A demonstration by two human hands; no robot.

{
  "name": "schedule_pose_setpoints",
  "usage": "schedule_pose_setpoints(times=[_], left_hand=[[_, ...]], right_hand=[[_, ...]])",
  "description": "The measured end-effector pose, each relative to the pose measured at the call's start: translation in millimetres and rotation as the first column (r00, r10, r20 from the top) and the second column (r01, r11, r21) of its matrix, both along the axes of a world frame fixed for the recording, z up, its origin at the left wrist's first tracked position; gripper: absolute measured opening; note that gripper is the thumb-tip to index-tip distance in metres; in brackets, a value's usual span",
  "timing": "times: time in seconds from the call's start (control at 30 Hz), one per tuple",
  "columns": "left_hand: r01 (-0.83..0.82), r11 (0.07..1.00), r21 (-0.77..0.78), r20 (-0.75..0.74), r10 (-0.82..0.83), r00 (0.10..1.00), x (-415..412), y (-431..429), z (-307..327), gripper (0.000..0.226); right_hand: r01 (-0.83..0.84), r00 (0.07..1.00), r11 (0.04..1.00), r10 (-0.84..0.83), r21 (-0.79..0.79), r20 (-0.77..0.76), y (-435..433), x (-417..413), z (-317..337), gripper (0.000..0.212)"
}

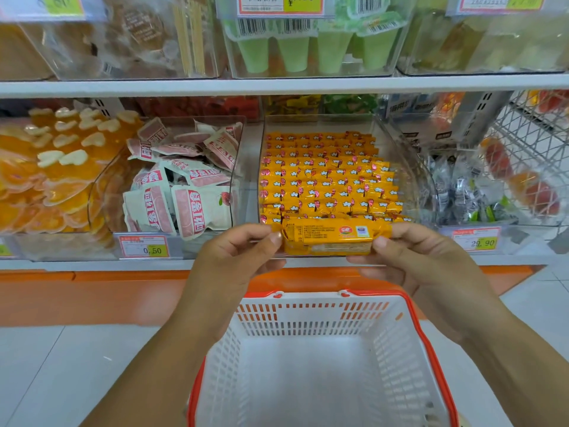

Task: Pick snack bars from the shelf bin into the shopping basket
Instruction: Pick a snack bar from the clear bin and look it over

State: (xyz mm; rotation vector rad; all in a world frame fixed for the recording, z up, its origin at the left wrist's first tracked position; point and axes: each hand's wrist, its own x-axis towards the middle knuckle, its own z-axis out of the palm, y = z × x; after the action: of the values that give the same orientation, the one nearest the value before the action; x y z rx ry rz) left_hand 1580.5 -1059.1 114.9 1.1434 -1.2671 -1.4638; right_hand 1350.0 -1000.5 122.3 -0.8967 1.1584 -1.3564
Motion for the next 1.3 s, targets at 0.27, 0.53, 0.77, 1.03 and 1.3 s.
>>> schedule_pose_setpoints(times=[0.27,0.53,0.77,1.03,1.3], left_hand=[[-0.073,0.995,-0.073,0.098,0.08,0.992,-14.1,10.9,3.0,0.005],[-0.123,0.991,-0.058,0.051,0.125,0.991,-14.9,13.4,3.0,0.02],[-0.031,0.998,0.047,-0.02,0.032,0.999,-10.1,4.0,3.3,0.024],[0.041,0.997,0.062,-0.007,-0.041,0.999,-7.1,-0.2,0.8,0.024],[0.115,0.993,0.003,0.066,-0.115,0.991,-5.8,-2.1,1.0,0.028]], right_hand=[[0.043,0.996,0.999,-0.046,-0.034,-0.075,0.0,11.9,-1.4,0.021],[0.073,0.99,0.993,-0.083,-0.088,-0.114,3.0,14.8,-0.7,0.04],[0.016,1.0,0.999,-0.016,-0.043,-0.012,0.0,9.7,-1.6,0.044],[0.022,0.997,0.999,-0.025,0.033,0.072,-1.6,8.4,1.3,0.049],[-0.008,0.993,0.999,0.003,0.043,0.12,-0.4,4.1,3.3,0.038]])
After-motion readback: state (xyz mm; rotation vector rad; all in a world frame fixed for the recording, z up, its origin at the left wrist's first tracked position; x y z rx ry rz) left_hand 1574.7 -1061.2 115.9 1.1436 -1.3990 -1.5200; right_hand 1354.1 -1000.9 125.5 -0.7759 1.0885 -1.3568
